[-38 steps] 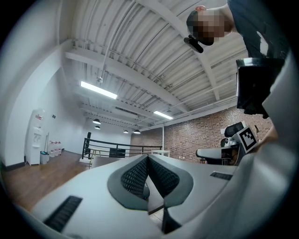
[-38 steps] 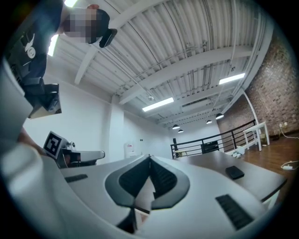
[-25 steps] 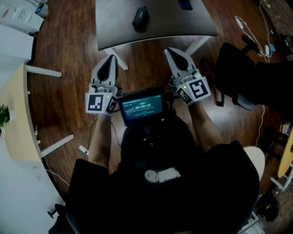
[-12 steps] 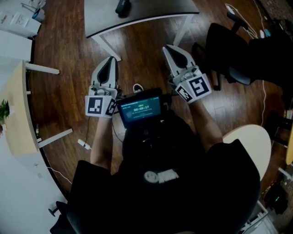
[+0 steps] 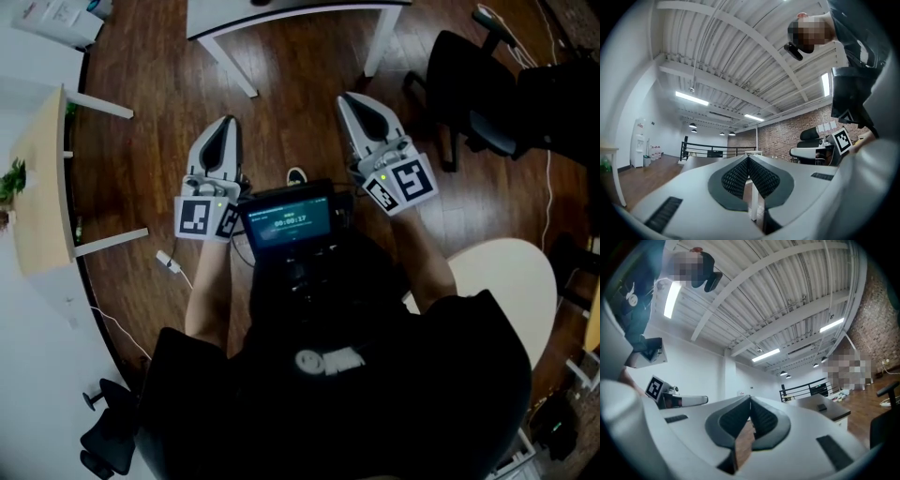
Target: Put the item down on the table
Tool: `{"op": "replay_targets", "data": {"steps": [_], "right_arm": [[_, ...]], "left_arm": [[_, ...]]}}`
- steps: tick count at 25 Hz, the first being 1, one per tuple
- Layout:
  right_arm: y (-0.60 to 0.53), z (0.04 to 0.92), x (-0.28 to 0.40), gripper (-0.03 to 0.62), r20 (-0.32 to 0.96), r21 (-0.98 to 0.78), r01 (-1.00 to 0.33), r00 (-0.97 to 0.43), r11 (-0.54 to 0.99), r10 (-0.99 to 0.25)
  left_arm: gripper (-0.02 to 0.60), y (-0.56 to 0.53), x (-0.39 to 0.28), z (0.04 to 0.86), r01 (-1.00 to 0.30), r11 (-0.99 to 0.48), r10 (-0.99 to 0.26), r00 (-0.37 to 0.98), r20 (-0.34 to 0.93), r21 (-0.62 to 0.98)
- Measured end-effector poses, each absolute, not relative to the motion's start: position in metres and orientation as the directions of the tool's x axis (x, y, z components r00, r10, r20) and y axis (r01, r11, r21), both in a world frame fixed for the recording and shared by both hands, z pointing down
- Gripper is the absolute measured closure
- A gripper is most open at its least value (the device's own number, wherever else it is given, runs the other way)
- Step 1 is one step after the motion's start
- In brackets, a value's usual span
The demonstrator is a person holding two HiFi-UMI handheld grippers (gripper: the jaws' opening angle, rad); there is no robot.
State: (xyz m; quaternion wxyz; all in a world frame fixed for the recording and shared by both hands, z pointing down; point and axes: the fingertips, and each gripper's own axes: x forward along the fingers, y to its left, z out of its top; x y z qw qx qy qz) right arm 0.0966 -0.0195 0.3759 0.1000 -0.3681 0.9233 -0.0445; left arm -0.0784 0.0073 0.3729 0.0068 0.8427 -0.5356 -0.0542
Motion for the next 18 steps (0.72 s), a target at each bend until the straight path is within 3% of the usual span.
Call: {"op": "replay_targets", "data": {"steps": [6,18], "right_arm": [[-0.001,0.367,0.092,0.591,-0.179,-0.191,-0.654,-0.71,0.732,-0.681],[0.048,0.399,0.075,0.591,-0.098,-0.219,-0.651,-0.726,0.727,-0.68]], "left_arm": [[0.581,0.031,-0.081,0.36,-0.914,-0.393,-0.918,0.384,-0.094,0.098],[0.581,0.07,-0.084,0.388,-0.903,-0.405,-0.914,0.403,-0.043,0.147]]}}
